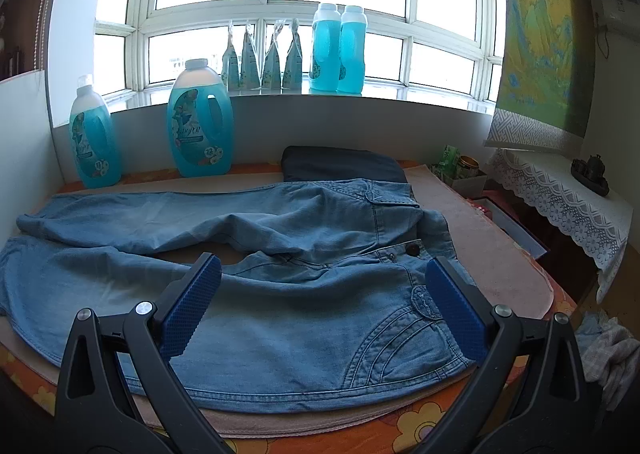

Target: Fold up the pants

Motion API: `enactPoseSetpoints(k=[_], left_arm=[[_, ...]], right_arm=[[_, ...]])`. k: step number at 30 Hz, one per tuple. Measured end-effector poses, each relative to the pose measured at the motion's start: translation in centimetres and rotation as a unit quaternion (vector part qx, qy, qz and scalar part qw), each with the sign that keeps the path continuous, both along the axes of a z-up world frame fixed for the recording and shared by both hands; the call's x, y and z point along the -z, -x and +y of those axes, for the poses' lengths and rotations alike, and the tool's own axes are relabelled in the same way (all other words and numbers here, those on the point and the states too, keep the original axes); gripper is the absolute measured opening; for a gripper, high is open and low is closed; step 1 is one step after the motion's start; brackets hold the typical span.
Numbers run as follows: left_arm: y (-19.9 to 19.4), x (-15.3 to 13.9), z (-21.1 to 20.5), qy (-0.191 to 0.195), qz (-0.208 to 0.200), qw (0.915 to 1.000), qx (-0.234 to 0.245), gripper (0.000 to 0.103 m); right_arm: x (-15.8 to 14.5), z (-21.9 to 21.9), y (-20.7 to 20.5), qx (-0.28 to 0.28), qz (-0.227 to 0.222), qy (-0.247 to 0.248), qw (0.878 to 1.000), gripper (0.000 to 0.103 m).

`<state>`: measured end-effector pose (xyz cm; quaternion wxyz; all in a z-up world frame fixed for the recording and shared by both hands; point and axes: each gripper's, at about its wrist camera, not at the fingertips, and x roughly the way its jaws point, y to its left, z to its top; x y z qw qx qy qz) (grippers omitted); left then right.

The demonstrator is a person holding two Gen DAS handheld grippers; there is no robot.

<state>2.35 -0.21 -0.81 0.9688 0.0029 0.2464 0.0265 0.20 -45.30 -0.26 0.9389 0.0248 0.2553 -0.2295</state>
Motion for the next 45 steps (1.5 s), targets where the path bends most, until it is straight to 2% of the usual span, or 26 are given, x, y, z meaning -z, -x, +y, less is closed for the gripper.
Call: enactPoseSetpoints(k=[15,21,26,28,30,32,36,40,45], left_arm=[[-1.9,1.5,1.4,0.016,0.02,0.9996,-0.011,0.103],[-1.7,2.3,3.7,0.038,0.027,0.9987,-0.022,0.103],[-1.3,3.1,5.6,0.029,0.043,0.9978,-0.042,0.102],[-1.3,3.7,6.4,0.025,0.053,0.9971,-0.049,0.099],[-1.5,4.5,7.5,0.03,0.07,0.9954,-0.057,0.088],[-1.5,5.0,8.5,0.039,0.081,0.9941,-0.06,0.085],[-2.0,5.5,9.2,0.033,0.09,0.9935,-0.063,0.076],[-3.3,5.3,9.0,0.028,0.091,0.9943,-0.048,0.073],[-6.0,4.3,7.5,0.012,0.085,0.9961,-0.018,0.073]], right_arm=[[0.2,0.6,-1.7,-0.009,0.005,0.006,1.0,0.103],[0.4,1.5,-2.6,-0.066,-0.009,-0.002,0.998,0.103],[0.2,2.9,-3.8,-0.147,-0.022,-0.034,0.988,0.103],[0.1,3.8,-4.5,-0.179,-0.02,-0.04,0.983,0.103],[0.0,5.1,-5.2,-0.209,-0.013,-0.035,0.977,0.103],[0.0,6.0,-5.7,-0.229,-0.01,-0.032,0.973,0.103],[-0.7,7.0,-7.1,-0.256,-0.003,-0.03,0.966,0.103],[-1.6,7.7,-9.0,-0.264,0.0,0.008,0.965,0.103],[-2.8,8.5,-11.8,-0.297,-0.02,0.061,0.953,0.103]])
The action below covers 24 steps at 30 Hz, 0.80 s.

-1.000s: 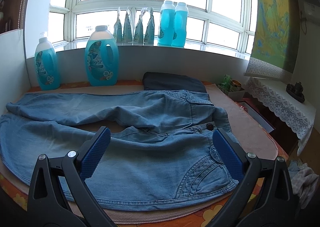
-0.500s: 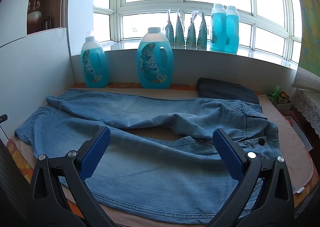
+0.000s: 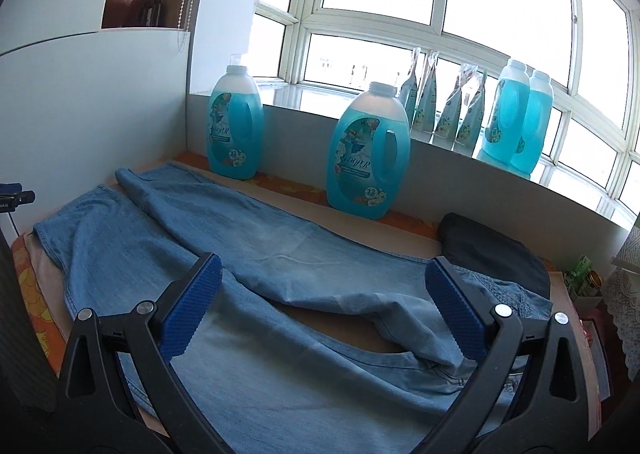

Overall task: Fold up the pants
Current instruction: 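Move both grippers to the jeans leg hems and close on them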

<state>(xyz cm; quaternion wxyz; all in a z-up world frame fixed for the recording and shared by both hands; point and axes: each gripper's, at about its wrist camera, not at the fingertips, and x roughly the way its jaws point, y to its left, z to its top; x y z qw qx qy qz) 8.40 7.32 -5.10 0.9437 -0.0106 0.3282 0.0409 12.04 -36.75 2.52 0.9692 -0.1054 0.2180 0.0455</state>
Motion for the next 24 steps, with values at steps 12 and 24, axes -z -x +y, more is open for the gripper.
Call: enactPoseSetpoints(k=[12,24], left_arm=[[-12.6,-3.1,-4.6,-0.011,0.036,0.9955,0.087,0.072],[-26.9,-0.2,-7.5,0.026,0.145,0.9854,0.084,0.072]], right_arm=[[-0.5,-2.0,-15.3,-0.079,0.114,0.018,0.99,0.103],[9.7,-1.3,-30.6,-0.136,0.276,-0.004,0.951,0.08]])
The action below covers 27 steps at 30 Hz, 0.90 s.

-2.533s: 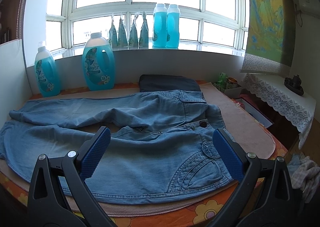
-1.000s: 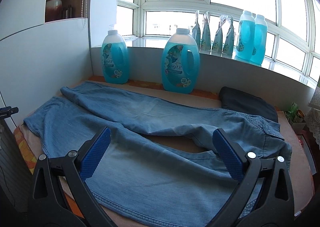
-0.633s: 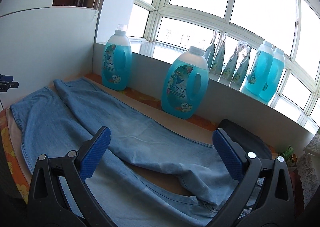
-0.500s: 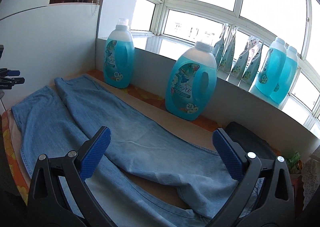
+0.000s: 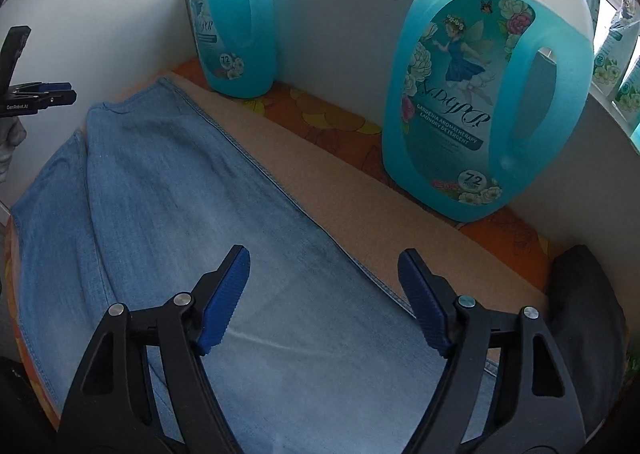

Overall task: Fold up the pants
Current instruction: 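Move both grippers to the jeans leg hems and close on them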

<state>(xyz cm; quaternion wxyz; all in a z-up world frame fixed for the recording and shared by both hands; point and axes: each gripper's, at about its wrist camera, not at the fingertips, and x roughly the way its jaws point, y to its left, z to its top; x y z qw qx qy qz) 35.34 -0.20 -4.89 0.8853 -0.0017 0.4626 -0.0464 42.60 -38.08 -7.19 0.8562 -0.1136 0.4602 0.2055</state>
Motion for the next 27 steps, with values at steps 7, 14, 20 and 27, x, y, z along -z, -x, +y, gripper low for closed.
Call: enactPoseSetpoints(k=[7,14,20,27], left_arm=[[-7.7,3.7,2.5,0.052,0.069,0.9935,-0.074,0.072],[-13.0,7.6,4.5,0.104,0.113,0.9777,-0.144,0.072],[-15.5,9.6,5.2,0.113,0.125,0.9683,-0.184,0.072],[-16.7,10.2,4.3,0.088,0.121,0.9669,-0.207,0.072]], right_arm=[[4.1,0.3,-3.2,-0.025,0.037,0.0,0.999,0.08],[5.9,0.4,-4.0,-0.044,0.059,0.009,0.997,0.08],[6.4,1.0,-3.4,-0.063,0.06,0.016,0.996,0.08],[6.0,1.7,-2.9,-0.079,0.056,0.017,0.995,0.064]])
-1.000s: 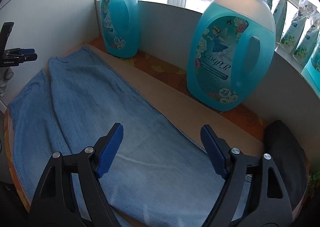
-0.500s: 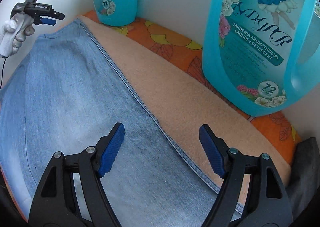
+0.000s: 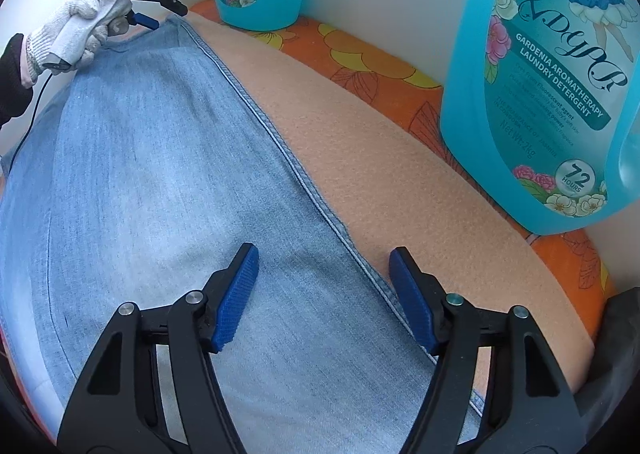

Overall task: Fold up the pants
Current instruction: 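Move both grippers to the jeans leg hems and close on them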

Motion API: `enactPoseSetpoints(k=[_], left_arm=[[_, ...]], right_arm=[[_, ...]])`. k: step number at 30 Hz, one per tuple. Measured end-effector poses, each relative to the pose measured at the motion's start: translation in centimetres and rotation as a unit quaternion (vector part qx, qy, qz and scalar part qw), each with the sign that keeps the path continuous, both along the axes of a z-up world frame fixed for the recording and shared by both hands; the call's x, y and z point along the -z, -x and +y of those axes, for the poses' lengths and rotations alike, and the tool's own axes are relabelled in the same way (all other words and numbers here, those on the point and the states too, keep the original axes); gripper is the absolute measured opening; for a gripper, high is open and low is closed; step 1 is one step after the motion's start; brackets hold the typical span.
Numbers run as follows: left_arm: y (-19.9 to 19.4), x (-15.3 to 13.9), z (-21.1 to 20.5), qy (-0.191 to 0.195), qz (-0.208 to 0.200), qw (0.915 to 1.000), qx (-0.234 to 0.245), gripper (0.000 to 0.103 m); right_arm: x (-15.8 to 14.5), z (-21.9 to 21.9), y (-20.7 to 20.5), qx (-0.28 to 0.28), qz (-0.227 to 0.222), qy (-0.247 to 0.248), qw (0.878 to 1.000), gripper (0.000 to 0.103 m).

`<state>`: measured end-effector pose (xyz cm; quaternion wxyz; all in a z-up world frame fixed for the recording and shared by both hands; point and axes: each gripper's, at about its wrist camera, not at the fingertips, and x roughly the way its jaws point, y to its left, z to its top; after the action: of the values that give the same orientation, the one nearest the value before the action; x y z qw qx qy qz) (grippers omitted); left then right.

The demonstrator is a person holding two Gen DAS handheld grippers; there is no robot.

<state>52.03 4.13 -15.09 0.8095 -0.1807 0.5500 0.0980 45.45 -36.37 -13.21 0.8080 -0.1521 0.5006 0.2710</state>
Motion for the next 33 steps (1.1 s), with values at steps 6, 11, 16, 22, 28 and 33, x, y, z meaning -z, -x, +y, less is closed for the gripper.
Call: enactPoseSetpoints(k=[6,11,16,22,28,33], left_arm=[[0.2,0.2,-2.2,-0.07,-0.021,0.9971,0.02,0.067],[0.3,-0.3,-1.1,-0.084,-0.044,0.9955,-0.005,0.016],[1.0,-0.7,-0.1,-0.047,-0.065,0.9967,-0.011,0.008],[2.1,-0.6,0.8,-0.009,-0.075,0.9971,-0.011,0.007],[2.9,-2.1,0.1,0.055,-0.073,0.9957,-0.008,0.025],[2.4,-1.6,-2.8,0.058,-0.043,0.9972,0.019,0.059]], right_arm=[[-0.4,0.8,1.1,0.0,-0.021,0.013,1.0,0.03],[-1.4,0.2,2.1,0.011,-0.039,0.01,0.999,0.01],[-3.0,0.1,3.4,0.005,-0.053,-0.002,0.999,0.008],[-4.9,1.0,6.6,-0.017,-0.056,-0.027,0.998,0.008],[-4.4,4.0,10.0,-0.06,-0.045,-0.016,0.997,0.008],[-3.1,6.0,11.0,-0.084,-0.038,0.005,0.996,0.008]])
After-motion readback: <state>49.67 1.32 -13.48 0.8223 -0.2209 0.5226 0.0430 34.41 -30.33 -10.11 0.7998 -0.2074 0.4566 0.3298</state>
